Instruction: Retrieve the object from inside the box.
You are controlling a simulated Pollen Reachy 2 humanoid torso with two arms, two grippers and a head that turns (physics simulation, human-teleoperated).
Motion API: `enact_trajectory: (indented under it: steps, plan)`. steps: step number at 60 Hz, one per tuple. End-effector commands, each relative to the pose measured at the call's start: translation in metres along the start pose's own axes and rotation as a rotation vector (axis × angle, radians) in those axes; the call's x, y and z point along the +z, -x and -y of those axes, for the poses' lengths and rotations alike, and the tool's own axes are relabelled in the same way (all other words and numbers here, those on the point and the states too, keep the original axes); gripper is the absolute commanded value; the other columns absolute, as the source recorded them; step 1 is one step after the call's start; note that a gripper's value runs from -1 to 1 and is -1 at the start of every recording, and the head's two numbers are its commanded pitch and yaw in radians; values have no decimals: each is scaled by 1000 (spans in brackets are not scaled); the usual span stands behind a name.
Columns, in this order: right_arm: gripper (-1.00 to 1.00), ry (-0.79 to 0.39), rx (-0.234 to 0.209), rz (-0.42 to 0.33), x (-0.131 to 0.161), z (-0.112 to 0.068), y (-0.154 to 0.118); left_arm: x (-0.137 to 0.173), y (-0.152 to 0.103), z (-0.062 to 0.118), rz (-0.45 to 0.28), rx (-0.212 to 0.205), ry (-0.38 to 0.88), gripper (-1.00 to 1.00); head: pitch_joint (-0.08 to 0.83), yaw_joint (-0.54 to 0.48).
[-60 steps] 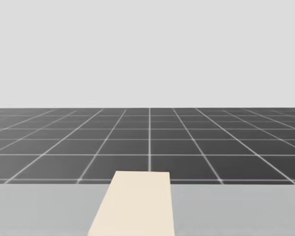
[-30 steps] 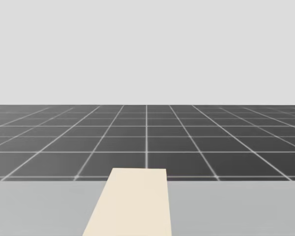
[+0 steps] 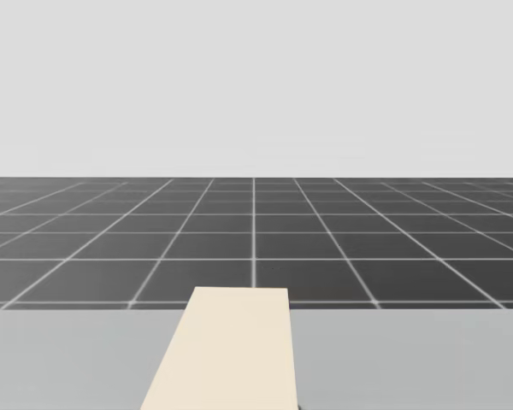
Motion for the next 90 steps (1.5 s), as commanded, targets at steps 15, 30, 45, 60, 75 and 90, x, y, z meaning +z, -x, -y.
enact_trajectory:
  steps: [15,30,45,60,75,90]
  plan:
    - [1000,44,-67,35,-5,-4,4,-8,-6,19,48,26,72,-1000,40,-11]
    - [1000,195,-32,16,70,23,3,-8,-5,14,46,28,52,-1000,36,-12]
    - [1000,367,9,19,151,40,-15,-7,-5,9,47,36,42,-1000,29,-17]
    - [1000,525,26,32,216,61,-27,-7,-5,8,47,40,38,-1000,21,-13]
    - [1000,642,84,40,232,82,-78,-6,-5,5,49,43,30,-1000,14,-8]
    - [1000,730,166,97,240,99,-168,-5,-5,3,50,47,22,-1000,9,-6]
